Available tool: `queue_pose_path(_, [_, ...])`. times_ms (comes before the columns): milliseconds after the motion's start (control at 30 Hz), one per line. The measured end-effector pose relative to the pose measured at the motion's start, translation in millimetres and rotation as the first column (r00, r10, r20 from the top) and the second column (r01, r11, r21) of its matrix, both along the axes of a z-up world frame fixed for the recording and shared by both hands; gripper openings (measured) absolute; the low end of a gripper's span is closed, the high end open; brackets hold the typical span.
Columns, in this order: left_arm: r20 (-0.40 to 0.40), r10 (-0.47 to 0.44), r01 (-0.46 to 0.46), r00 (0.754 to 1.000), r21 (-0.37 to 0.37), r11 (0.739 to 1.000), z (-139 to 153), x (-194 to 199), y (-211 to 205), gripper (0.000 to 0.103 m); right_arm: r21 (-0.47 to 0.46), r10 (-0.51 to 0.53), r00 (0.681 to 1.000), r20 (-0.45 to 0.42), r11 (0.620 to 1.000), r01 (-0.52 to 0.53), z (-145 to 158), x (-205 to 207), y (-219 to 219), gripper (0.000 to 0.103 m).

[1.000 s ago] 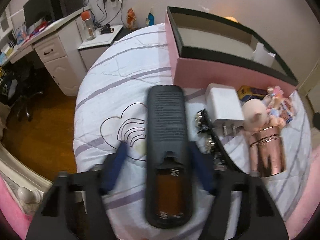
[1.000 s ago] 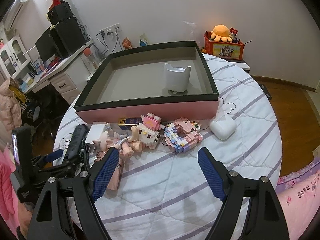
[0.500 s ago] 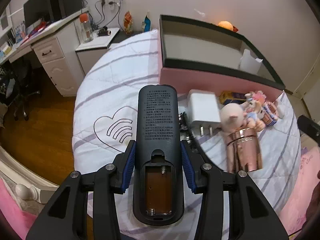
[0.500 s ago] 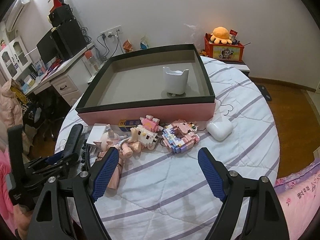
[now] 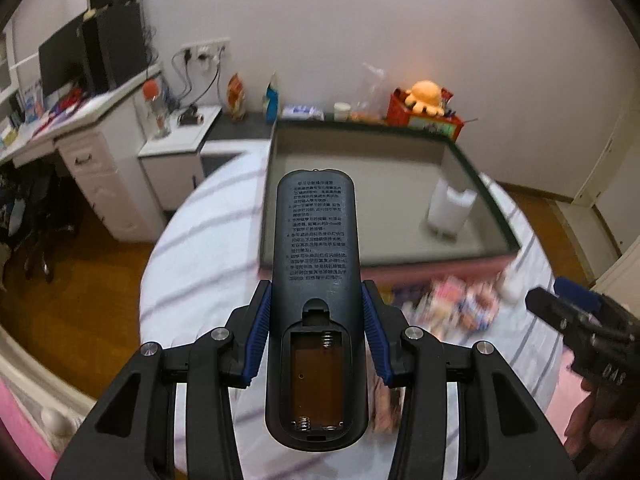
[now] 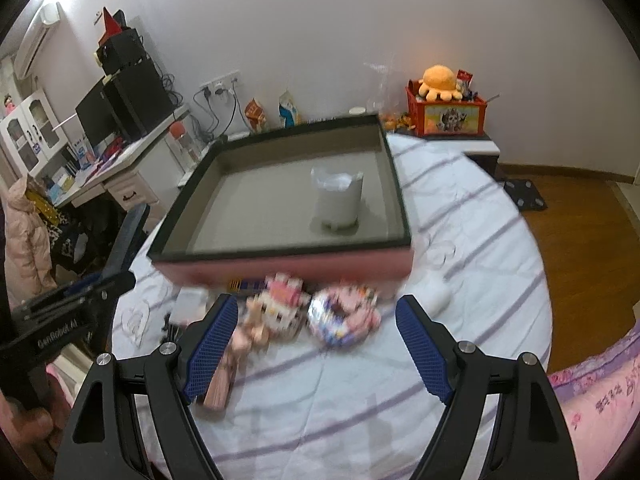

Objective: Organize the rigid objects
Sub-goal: 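Carry the black remote into the pink box and release it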

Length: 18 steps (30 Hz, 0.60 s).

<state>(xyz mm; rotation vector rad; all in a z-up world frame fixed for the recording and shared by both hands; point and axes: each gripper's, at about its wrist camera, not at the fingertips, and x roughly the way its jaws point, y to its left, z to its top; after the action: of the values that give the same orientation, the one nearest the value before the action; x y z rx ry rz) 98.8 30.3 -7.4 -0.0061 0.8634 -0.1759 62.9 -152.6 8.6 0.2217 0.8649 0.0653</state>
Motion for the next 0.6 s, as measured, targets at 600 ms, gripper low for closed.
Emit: queue_pose_path(600, [-0.12,0.044,-0.034,0.992,0.082,0.996,-71,166,-37,0.044,0.012,-0.075,0.997,-0.01,0.997,0.075,-8,62,-42,0.083])
